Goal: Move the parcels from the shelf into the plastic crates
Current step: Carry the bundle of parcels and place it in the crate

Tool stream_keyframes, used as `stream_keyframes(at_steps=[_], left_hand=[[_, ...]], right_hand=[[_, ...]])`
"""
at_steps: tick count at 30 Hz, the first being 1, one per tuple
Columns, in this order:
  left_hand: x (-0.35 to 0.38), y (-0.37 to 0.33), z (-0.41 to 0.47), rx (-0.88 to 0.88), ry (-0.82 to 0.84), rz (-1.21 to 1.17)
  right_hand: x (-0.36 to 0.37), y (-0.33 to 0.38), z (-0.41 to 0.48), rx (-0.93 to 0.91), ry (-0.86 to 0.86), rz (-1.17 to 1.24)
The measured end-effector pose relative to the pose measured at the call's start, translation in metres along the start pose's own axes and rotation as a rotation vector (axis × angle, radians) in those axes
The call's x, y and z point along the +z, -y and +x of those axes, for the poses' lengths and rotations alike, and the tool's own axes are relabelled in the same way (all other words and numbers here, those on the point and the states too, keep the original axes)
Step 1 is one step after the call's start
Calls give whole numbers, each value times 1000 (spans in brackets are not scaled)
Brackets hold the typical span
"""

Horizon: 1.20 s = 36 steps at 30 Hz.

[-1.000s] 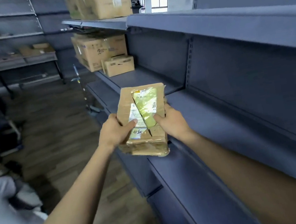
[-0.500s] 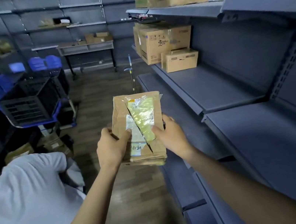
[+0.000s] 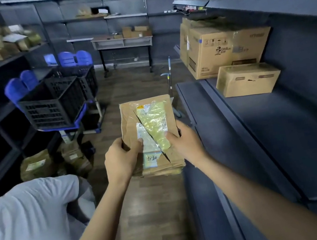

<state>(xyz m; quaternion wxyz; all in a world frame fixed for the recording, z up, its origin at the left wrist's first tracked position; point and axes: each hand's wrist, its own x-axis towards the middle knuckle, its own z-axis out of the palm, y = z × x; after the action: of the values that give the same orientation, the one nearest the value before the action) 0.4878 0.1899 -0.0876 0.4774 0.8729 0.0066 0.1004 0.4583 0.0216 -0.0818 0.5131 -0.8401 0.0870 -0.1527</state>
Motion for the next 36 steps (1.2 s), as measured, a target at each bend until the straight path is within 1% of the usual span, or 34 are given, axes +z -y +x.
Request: stream_keyframes(at_steps=[7, 14, 20, 26, 31, 36], left_hand=[[48, 22, 154, 5, -23, 15], [82, 34, 322, -28, 6, 28], [121, 45, 455, -75, -18, 49], [181, 58, 600, -127, -78, 54], [229, 50, 721, -187, -146, 52], [247, 46, 825, -247, -229, 54]], right_hand=[[52, -25, 150, 2, 0, 39], [107, -29, 313, 31, 30, 105], [150, -45, 451, 48, 64, 73], [189, -73, 612, 5, 149, 1], [218, -89, 760, 0, 228, 3], [253, -83, 883, -55, 328, 21]])
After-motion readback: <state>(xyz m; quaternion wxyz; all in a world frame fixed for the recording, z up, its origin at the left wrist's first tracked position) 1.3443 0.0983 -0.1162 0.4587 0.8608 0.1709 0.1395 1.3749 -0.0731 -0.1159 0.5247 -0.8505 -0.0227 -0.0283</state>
